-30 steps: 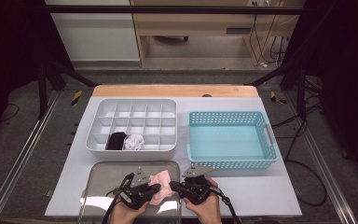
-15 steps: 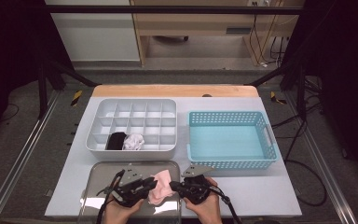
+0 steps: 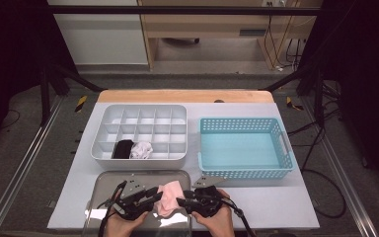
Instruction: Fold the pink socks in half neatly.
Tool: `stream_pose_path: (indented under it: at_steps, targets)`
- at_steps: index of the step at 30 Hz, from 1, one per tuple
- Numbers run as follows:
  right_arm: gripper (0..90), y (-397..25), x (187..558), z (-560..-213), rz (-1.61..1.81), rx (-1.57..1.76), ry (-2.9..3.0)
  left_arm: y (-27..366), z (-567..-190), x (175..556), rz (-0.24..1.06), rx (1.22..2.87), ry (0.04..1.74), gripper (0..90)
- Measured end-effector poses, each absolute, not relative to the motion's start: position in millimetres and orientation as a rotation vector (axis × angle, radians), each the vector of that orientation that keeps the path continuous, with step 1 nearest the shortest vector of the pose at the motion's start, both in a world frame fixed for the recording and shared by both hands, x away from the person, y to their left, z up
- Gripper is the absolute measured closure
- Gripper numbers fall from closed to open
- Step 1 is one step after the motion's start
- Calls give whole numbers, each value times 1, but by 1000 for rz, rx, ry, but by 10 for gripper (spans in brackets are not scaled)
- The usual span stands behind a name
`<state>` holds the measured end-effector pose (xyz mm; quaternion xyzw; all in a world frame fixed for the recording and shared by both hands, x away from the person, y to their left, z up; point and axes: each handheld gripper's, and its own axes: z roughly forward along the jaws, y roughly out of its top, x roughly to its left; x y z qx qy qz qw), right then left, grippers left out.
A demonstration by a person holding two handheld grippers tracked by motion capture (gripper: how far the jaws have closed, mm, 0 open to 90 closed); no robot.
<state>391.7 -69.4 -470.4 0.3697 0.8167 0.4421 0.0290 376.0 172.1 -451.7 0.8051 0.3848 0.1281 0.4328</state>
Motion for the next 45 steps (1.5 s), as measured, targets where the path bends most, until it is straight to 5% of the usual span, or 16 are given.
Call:
stream_pose_path:
  at_steps: [4,10,16,28,35,45]
  targets:
    - [581,-65,391,-477,1316,1137,2553,158,-453,377,341,2050,903,833]
    - [772,-62,386,-480,1292,1109,2540,150,-467,379,326,2148,927,885]
    - [865,-62,387,-477,1280,1145,2543,150,-469,379,300,2149,938,886]
    - [880,-62,385,-457,1385,1055,2534,148,-466,382,260,2098,955,863]
    - [880,-63,386,-458,1359,1065,2537,185,-441,376,341,1989,1004,797]
    - [878,-58,386,-457,1335,1029,2560,191,-474,373,234,2102,1025,868]
